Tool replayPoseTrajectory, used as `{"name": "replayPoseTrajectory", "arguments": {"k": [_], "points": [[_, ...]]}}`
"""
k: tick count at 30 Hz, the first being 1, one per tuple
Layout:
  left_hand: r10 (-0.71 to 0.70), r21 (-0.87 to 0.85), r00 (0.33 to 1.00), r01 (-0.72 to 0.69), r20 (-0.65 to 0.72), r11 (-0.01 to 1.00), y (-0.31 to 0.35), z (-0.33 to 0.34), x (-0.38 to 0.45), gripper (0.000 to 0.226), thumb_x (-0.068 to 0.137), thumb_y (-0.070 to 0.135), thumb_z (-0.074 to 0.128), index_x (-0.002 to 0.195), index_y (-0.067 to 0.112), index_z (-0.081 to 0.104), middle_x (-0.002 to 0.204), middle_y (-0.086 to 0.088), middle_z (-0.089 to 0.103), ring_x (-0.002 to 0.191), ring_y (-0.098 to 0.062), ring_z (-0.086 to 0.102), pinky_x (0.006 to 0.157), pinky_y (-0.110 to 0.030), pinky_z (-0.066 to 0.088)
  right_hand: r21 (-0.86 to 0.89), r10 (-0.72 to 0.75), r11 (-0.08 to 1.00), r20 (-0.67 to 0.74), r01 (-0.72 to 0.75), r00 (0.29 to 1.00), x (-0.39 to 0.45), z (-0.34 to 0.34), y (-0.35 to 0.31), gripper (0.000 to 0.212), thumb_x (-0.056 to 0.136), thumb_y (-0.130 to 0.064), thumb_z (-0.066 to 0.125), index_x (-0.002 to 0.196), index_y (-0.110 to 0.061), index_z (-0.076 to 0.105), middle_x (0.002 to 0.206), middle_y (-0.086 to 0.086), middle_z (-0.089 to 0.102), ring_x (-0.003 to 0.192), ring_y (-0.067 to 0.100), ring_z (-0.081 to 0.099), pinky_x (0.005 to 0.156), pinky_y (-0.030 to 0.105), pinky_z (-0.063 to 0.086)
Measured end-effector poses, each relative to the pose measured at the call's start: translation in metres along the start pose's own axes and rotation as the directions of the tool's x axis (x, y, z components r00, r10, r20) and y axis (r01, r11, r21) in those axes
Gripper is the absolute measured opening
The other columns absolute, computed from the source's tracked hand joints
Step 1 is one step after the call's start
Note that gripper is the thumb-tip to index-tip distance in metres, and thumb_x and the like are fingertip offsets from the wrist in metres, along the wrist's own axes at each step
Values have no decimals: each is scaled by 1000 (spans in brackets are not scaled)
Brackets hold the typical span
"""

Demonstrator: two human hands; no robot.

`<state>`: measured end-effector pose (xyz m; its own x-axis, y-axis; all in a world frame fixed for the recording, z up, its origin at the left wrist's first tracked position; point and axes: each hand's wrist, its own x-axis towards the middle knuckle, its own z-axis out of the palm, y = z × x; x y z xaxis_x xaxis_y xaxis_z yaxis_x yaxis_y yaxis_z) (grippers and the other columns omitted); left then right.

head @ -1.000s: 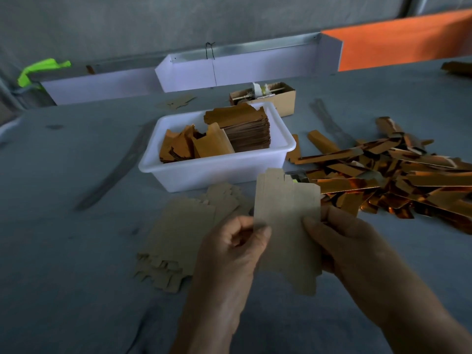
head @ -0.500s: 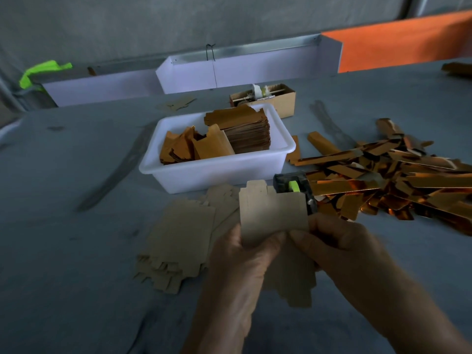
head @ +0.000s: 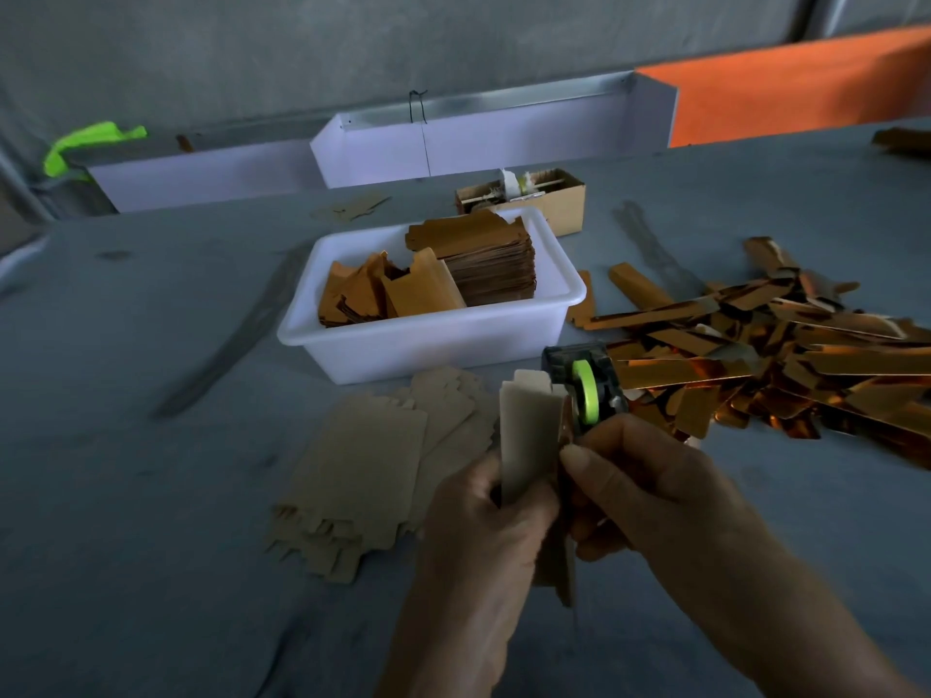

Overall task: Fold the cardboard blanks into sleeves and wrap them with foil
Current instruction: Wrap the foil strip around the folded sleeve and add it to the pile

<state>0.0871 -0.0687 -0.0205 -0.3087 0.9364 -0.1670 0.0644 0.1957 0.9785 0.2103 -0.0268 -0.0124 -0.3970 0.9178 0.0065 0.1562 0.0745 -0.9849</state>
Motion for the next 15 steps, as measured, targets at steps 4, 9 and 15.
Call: {"name": "replayPoseTrajectory", "arguments": {"k": [4,9,15], "points": [[68,-24,983,-65,170,998,4,-3,-2,31,81,48,56,85,21,72,83,-5,72,83,-17,69,73,-32,54,-91,-21,996,-53,16,998,0,-5,4,21,72,-37,60,83,-19,64,74,-2,70,67,10,69,61,25,58],[70,18,984,-74,166,997,-1,-7,0,21,94,25,54,84,18,71,80,-10,70,77,-23,68,59,-18,52,-170,-29,985,-67,17,997,-2,-4,-1,15,74,-37,62,81,-24,61,72,-14,68,62,2,66,52,12,50],[18,10,948,-23,319,1000,2,-11,-2,16,93,23,58,88,24,74,73,3,68,71,-10,63,65,-26,48,-154,37,986,-218,-72,975,-2,-7,-4,54,41,-65,51,86,-35,56,80,-2,65,76,12,63,65,27,52]]}}
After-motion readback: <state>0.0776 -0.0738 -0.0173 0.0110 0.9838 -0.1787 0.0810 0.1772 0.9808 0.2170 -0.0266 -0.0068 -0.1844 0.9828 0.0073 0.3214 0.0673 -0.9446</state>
